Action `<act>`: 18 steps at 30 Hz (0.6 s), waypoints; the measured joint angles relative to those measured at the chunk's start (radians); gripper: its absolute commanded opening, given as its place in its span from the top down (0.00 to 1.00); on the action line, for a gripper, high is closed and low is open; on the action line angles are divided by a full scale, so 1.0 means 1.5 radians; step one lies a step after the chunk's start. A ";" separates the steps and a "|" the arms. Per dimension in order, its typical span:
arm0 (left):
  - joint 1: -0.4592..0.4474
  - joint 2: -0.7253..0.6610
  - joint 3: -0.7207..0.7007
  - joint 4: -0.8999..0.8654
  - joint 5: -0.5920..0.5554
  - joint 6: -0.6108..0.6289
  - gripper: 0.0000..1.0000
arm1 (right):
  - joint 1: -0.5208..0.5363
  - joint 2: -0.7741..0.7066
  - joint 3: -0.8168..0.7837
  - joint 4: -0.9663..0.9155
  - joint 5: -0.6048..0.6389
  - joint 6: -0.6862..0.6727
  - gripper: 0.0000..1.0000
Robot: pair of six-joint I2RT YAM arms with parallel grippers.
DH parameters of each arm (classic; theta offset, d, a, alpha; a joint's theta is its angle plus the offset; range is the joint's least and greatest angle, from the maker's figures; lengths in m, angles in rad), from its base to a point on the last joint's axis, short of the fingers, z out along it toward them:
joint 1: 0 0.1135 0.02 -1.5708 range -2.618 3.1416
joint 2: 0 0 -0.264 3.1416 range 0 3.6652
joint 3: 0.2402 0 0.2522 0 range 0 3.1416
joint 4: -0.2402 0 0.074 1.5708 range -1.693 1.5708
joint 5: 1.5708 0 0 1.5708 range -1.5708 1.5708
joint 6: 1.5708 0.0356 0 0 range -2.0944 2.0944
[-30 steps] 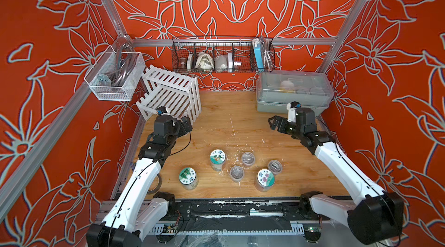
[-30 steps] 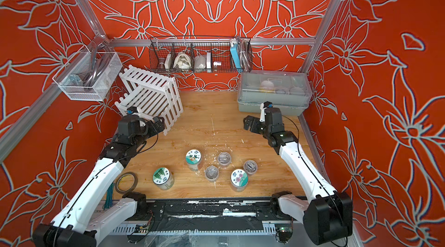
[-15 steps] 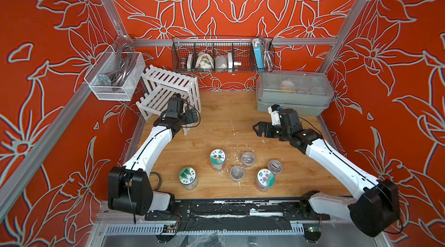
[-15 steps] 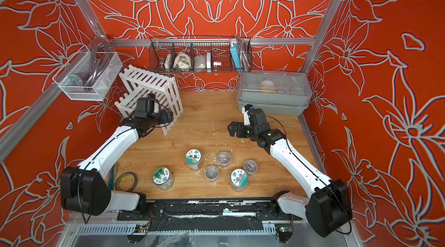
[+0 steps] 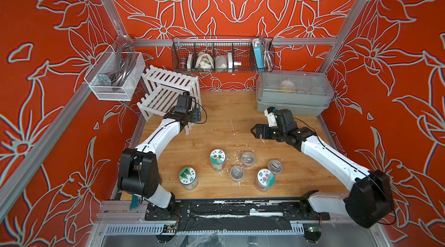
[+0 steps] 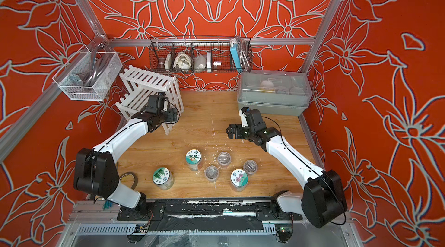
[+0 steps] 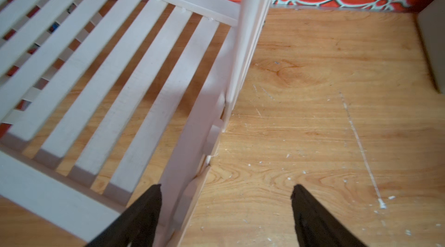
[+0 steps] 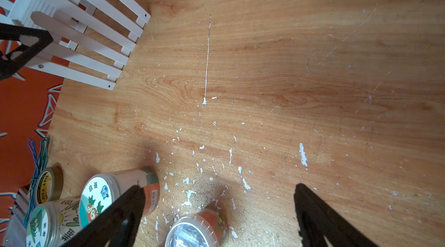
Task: Place the seed container on the shelf
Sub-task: Move the shelf to the center of the board.
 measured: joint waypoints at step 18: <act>-0.078 0.001 0.000 0.010 0.002 0.000 0.55 | 0.001 0.003 0.000 -0.005 -0.009 -0.001 0.00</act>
